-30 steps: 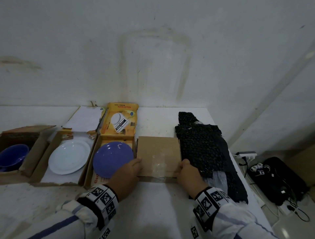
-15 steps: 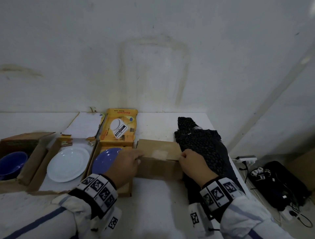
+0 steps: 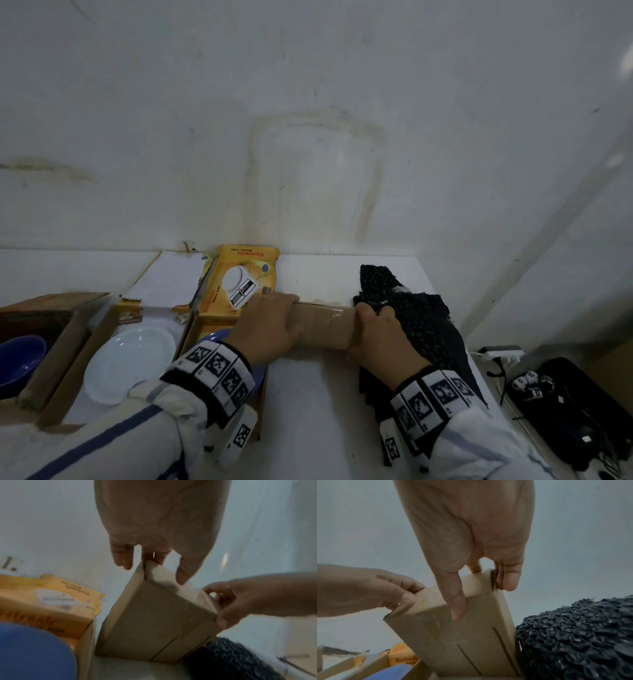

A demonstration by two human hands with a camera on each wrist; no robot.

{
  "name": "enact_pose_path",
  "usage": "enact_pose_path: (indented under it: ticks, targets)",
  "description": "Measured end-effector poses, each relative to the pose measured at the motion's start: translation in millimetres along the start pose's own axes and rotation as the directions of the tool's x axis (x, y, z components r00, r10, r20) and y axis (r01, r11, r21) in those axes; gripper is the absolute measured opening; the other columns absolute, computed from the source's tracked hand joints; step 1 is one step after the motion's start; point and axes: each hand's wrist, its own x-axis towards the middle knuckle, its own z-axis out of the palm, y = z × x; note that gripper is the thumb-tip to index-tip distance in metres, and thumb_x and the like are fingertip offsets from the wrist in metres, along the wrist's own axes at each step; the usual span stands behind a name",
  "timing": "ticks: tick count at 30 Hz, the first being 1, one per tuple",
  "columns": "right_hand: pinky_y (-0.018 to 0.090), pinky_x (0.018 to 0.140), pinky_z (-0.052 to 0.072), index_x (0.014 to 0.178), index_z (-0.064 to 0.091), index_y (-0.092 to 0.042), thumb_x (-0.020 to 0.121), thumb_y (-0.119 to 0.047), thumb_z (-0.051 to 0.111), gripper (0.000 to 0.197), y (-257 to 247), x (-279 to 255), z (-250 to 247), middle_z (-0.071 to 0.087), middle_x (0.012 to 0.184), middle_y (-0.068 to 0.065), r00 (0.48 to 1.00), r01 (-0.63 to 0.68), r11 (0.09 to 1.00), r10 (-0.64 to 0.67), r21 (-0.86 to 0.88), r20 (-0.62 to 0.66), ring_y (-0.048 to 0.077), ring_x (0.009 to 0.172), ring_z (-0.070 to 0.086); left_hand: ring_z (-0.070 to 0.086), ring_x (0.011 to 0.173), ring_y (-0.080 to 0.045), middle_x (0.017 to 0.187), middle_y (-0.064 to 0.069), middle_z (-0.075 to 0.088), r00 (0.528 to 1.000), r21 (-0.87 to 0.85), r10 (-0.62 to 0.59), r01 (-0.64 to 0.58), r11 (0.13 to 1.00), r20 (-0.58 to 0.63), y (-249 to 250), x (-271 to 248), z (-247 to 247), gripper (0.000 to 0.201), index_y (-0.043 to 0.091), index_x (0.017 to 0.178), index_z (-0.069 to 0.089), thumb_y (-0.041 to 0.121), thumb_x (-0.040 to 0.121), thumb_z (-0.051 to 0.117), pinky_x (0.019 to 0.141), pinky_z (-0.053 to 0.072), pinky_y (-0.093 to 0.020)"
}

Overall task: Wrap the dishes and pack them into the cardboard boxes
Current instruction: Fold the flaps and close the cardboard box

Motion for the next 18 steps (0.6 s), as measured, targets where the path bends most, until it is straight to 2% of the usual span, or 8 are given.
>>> enact_pose_path:
  ticks: [2, 5, 7, 9, 11, 13, 15, 18]
  targets:
    - [0.034, 0.087, 0.044, 0.129, 0.036, -0.019, 0.075, -0.021, 0.070, 0.063, -0.7, 3.3, -6.8, 0.034, 0.120, 0.013, 0.999, -0.015, 1.000, 0.014, 0.013, 0.053, 0.033, 0.107, 0.046, 0.043, 0.115, -0.020, 0.125, 0.003, 0.049, 0.997, 0.137, 0.061, -0.067, 0.988, 0.043, -0.2, -3.3, 1.7, 0.069, 0.021, 0.129, 0.045, 0.052, 0.072, 0.067, 0.099, 0.034, -0.032]
    - [0.034, 0.088, 0.043, 0.130, 0.035, -0.019, 0.071, -0.024, 0.076, 0.072, -3.7, 6.3, -13.0, 0.032, 0.125, 0.014, 0.995, -0.018, 1.000, 0.018, -0.004, 0.096, 0.034, 0.111, 0.044, 0.047, 0.118, -0.026, 0.122, -0.003, 0.051, 0.985, 0.187, 0.154, -0.165, 0.968, 0.071, -6.0, -5.9, 13.1, 0.086, 0.015, 0.125, 0.047, 0.047, 0.052, 0.082, 0.101, 0.040, -0.039]
    - [0.035, 0.090, 0.043, 0.132, 0.035, -0.019, 0.070, -0.030, 0.077, 0.076, -6.1, 6.2, -16.9, 0.032, 0.125, 0.013, 0.994, -0.013, 0.999, 0.017, -0.032, 0.108, 0.034, 0.114, 0.042, 0.055, 0.112, -0.030, 0.116, -0.006, 0.057, 0.979, 0.181, 0.204, -0.206, 0.962, 0.028, -11.2, -4.3, 18.5, 0.081, 0.014, 0.121, 0.049, 0.031, 0.050, 0.085, 0.095, 0.048, -0.046]
    - [0.040, 0.097, 0.039, 0.134, 0.035, -0.020, 0.070, -0.045, 0.074, 0.079, -8.2, 7.8, -22.4, 0.030, 0.130, 0.012, 0.993, -0.001, 0.993, 0.015, -0.117, 0.114, 0.034, 0.122, 0.035, 0.059, 0.099, -0.027, 0.108, -0.005, 0.060, 0.976, 0.130, 0.219, -0.216, 0.968, -0.010, -10.1, -2.7, 15.2, 0.064, 0.014, 0.113, 0.052, 0.021, 0.056, 0.081, 0.085, 0.052, -0.041]
    - [0.046, 0.105, 0.031, 0.133, 0.040, -0.022, 0.068, -0.068, 0.062, 0.083, -10.8, 15.4, -30.4, 0.027, 0.140, 0.008, 0.983, 0.002, 0.981, 0.034, -0.193, 0.181, 0.034, 0.131, 0.029, 0.058, 0.097, -0.027, 0.108, -0.006, 0.060, 0.977, 0.094, 0.211, -0.208, 0.974, -0.024, -6.4, -2.2, 11.4, 0.053, 0.011, 0.112, 0.056, 0.016, 0.063, 0.077, 0.083, 0.047, -0.037]
    - [0.047, 0.103, 0.031, 0.108, 0.056, -0.022, 0.067, -0.085, 0.044, 0.076, -14.7, 27.6, -36.1, 0.042, 0.132, 0.006, 0.968, -0.039, 0.986, 0.078, -0.161, 0.239, 0.031, 0.127, 0.039, 0.058, 0.097, -0.028, 0.108, -0.008, 0.061, 0.979, 0.111, 0.202, -0.199, 0.974, -0.018, -6.0, -2.5, 10.5, 0.051, 0.009, 0.112, 0.057, 0.016, 0.065, 0.075, 0.081, 0.046, -0.038]
    - [0.046, 0.101, 0.035, 0.090, 0.059, -0.020, 0.073, -0.086, 0.025, 0.077, -18.9, 42.5, -36.0, 0.055, 0.118, 0.006, 0.966, -0.086, 0.994, 0.101, -0.073, 0.236, 0.030, 0.116, 0.050, 0.058, 0.097, -0.029, 0.109, -0.008, 0.060, 0.980, 0.115, 0.198, -0.197, 0.974, 0.002, -7.2, -2.9, 12.0, 0.052, 0.009, 0.113, 0.056, 0.016, 0.065, 0.075, 0.081, 0.047, -0.038]
    - [0.051, 0.106, 0.031, 0.099, 0.060, -0.013, 0.087, -0.072, 0.017, 0.074, -24.1, 58.1, -26.1, 0.057, 0.117, 0.011, 0.956, -0.111, 0.994, 0.104, 0.011, 0.275, 0.031, 0.115, 0.050, 0.056, 0.101, -0.028, 0.113, -0.008, 0.059, 0.981, 0.115, 0.194, -0.194, 0.974, 0.010, -8.4, -2.6, 14.8, 0.055, 0.010, 0.117, 0.054, 0.016, 0.067, 0.075, 0.086, 0.046, -0.038]
